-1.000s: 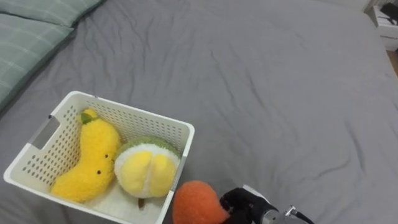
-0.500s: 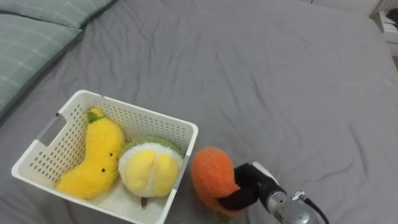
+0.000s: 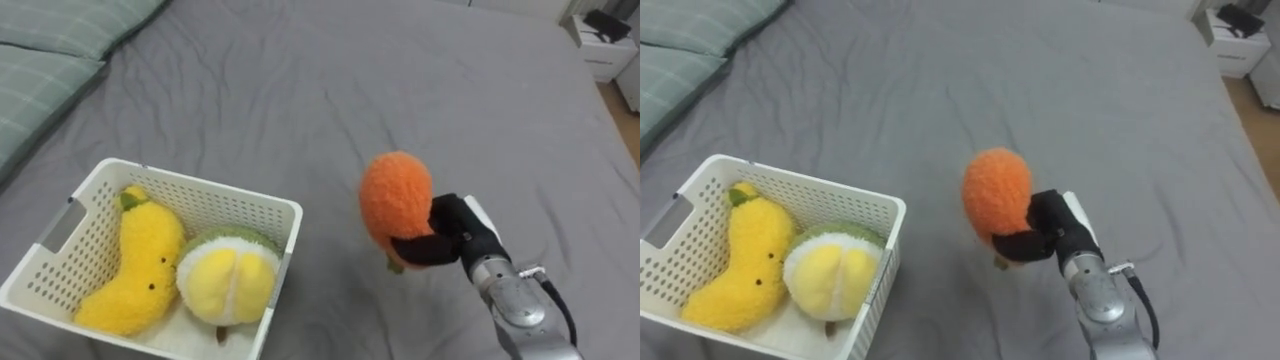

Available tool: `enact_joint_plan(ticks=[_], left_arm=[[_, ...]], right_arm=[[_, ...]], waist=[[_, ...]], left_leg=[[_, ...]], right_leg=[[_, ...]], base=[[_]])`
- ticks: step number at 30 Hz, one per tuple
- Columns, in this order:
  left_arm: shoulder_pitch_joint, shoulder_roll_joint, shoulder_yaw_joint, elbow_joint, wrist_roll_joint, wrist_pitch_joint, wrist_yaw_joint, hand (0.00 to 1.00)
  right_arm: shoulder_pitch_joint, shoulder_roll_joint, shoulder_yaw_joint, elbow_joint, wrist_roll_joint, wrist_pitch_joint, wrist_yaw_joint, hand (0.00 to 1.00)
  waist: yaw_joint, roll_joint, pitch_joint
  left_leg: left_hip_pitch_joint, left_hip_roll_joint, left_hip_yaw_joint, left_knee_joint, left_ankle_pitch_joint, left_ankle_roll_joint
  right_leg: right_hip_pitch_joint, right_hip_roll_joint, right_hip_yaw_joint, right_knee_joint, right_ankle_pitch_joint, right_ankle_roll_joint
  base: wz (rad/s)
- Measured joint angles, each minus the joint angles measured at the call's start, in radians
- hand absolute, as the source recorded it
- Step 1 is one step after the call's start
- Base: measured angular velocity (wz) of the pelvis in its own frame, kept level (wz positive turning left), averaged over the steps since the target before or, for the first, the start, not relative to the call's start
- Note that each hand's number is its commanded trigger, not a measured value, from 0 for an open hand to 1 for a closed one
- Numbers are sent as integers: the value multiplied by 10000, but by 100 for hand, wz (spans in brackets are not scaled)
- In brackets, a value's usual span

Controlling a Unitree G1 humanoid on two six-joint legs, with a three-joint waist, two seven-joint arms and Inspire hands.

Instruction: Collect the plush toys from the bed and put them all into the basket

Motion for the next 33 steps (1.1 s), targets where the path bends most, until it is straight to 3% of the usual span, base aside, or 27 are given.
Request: enact_joint_plan(ticks=[8, 17, 26, 31, 33], left_arm=[[94, 6, 5, -13, 425, 107, -146, 0], [53, 7, -35, 78, 478, 194, -153, 0], [-371, 6, -227, 184, 1500, 334, -197, 0], [-720, 58, -401, 174, 1573, 367, -245, 0], [-817, 98, -417, 172, 1572, 368, -332, 0]], right_arm=[[-324, -8, -84, -1039, -124, 64, -44, 100], [-1367, -3, 293, -2110, -771, 213, 422, 100], [-2291, 70, 1707, -2587, -1266, 312, 1194, 99], [-2708, 270, 2618, -2562, -1761, 525, 1774, 93], [-2939, 418, 2792, -2433, -1804, 529, 1922, 86]], waist=[[20, -78, -12], [224, -163, 33], [1023, -173, 39], [1505, -323, 93], [1682, -426, 107]], left_leg=[[133, 2, -15, 1, -4, 1], [53, -9, -78, 7, -3, 3], [-47, -13, -250, -1, 0, 2], [-93, -21, -365, 24, 2, -1], [-199, -42, -487, 85, 2, 0]], right_leg=[[160, -10, -15, 15, -2, 2], [127, 16, -69, 2, -2, 2], [116, 20, -335, -28, -3, 4], [119, 23, -378, -29, -4, 6], [110, 1, -617, -30, -3, 6]], base=[[0], [1], [6], [6], [15]])
